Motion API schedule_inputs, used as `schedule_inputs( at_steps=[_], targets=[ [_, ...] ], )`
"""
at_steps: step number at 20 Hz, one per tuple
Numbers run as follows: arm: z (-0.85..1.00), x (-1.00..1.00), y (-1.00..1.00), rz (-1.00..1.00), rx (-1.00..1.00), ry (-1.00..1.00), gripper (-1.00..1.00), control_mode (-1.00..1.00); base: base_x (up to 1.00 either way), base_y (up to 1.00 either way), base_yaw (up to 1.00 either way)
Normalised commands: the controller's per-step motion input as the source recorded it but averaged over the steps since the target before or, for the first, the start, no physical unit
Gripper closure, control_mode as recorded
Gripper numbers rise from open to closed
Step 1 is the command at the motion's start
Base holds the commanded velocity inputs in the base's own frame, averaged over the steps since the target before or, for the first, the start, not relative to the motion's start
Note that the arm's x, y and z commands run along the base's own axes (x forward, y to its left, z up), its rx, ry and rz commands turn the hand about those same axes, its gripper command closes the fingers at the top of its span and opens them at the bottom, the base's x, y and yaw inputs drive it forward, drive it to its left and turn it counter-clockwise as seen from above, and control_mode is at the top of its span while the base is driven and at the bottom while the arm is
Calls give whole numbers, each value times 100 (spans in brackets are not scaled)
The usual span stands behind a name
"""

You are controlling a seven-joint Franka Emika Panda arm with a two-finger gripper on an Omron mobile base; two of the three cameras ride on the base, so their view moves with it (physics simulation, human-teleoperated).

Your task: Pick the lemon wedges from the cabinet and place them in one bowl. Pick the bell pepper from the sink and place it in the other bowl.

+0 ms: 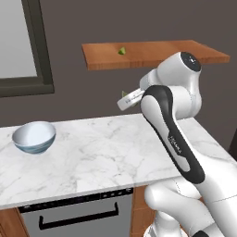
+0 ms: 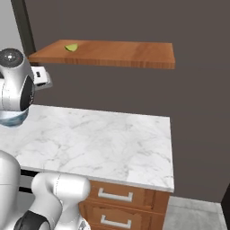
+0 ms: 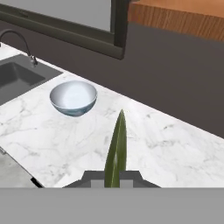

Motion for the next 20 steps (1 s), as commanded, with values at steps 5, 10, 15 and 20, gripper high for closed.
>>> schedule_inputs(
  at_steps=[5,10,15,20],
  targets=[
    [0,0,0,0,0,0,100,100,0,50,-2],
    [0,0,0,0,0,0,100,100,0,47,-2],
    [0,0,0,0,0,0,100,100,0,49,-3],
    [0,0,0,0,0,0,100,100,0,46,-2]
  ],
)
